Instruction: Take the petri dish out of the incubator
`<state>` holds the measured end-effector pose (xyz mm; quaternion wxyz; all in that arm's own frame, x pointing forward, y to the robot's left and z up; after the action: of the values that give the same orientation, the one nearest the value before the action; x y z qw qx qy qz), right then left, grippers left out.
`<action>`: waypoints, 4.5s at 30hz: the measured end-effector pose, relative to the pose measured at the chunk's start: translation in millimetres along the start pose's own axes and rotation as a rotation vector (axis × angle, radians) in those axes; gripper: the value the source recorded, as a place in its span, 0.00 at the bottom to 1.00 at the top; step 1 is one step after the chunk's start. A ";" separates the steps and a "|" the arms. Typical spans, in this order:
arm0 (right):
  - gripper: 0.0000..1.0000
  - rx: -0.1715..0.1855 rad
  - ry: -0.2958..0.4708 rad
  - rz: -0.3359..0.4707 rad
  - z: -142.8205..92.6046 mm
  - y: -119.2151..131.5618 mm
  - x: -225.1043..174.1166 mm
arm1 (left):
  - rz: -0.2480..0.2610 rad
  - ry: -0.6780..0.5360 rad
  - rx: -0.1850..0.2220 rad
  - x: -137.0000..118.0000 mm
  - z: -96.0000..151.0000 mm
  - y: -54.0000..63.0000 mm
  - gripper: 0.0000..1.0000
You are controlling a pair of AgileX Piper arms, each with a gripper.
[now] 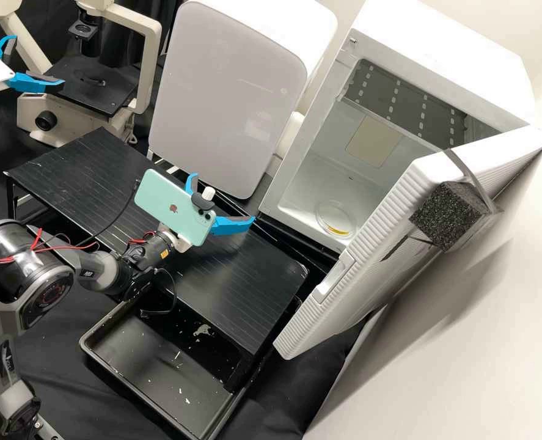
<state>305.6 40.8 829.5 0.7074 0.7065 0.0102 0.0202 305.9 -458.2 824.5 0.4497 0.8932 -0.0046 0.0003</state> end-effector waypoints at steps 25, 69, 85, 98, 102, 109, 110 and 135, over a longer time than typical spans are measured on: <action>1.00 0.057 0.044 0.217 41.4 57.4 -43.3 | 0.000 0.000 0.000 0.0 0.0 0.0 1.00; 1.00 -0.001 -0.172 0.237 85.4 112.7 106.1 | 0.000 0.000 0.000 0.0 0.0 0.0 1.00; 1.00 0.015 -0.181 0.234 92.7 119.2 128.8 | 0.000 0.000 0.000 0.0 0.0 0.0 1.00; 0.00 0.074 -0.161 0.173 98.8 116.9 129.2 | 0.000 0.000 0.000 0.0 0.0 0.0 1.00; 0.00 0.076 -0.158 0.166 98.8 116.9 129.3 | 0.000 0.000 0.000 0.0 0.0 0.0 1.00; 0.00 0.078 -0.162 0.166 102.5 120.2 127.3 | 0.000 0.000 0.000 0.0 0.0 0.0 1.00; 0.00 0.080 -0.164 0.166 103.0 120.7 127.0 | 0.000 0.000 0.000 0.0 0.0 0.0 1.00; 0.00 0.056 -0.125 0.119 97.2 121.1 128.3 | 0.000 0.000 0.000 0.0 0.0 0.0 1.00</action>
<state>436.2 -50.7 952.5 0.6842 0.7251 -0.0755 0.0178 305.9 -458.2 824.5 0.4497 0.8932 -0.0046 0.0003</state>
